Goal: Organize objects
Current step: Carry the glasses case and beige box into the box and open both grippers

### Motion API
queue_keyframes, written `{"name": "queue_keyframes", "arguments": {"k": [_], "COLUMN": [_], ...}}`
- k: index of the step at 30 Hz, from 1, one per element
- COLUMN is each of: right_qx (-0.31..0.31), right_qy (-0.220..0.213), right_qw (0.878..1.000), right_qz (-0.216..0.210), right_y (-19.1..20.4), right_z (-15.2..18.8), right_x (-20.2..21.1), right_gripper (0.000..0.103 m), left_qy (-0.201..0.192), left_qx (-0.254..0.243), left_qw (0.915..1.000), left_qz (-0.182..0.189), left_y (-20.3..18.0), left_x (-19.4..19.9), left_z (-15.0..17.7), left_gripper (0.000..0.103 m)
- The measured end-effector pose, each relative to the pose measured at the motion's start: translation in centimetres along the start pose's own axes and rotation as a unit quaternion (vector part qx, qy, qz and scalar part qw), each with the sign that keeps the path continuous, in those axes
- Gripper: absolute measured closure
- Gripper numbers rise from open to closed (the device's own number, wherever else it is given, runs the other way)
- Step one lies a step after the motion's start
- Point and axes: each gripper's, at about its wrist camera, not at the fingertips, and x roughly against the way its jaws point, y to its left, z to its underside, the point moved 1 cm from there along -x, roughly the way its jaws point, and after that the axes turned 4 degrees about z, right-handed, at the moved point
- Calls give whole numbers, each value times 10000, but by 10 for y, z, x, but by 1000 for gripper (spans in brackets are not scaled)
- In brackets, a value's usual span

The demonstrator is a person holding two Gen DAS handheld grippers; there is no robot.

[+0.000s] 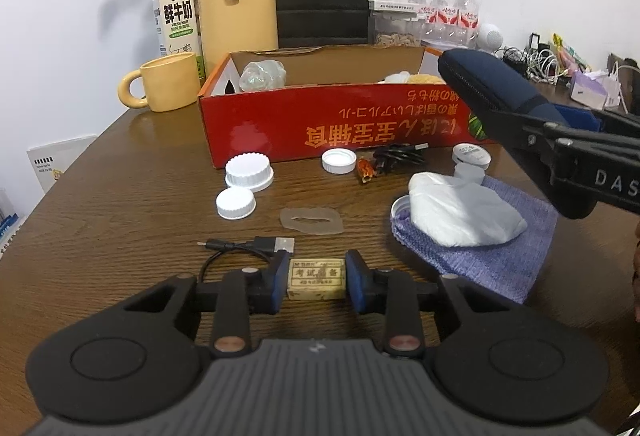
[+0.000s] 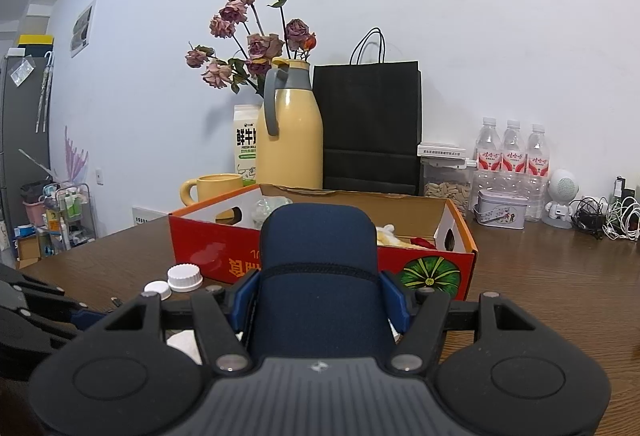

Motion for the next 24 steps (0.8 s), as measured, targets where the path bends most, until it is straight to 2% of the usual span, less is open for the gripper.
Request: {"name": "queue_keyframes", "arguments": {"k": [6, 12, 17, 24], "right_qx": [89, 172, 237, 110], "right_qy": [-28, -186, -253, -62], "right_qw": [9999, 9996, 9994, 9993], "right_qz": [-41, -95, 5, 358], "right_y": [3, 6, 9, -5], "right_z": [-3, -29, -59, -83], "right_x": [0, -11, -42, -108], "right_gripper": [41, 41, 41, 41], "left_qy": [-369, -885, -1246, -1349], "left_qx": [16, 36, 158, 363], "left_qw": [9993, 9960, 9921, 9902], "left_qz": [35, 89, 56, -54], "left_y": [1, 3, 11, 23], "left_x": [12, 9, -8, -54], "left_z": [-17, -61, -108, -159], "left_gripper": [72, 72, 72, 72]}}
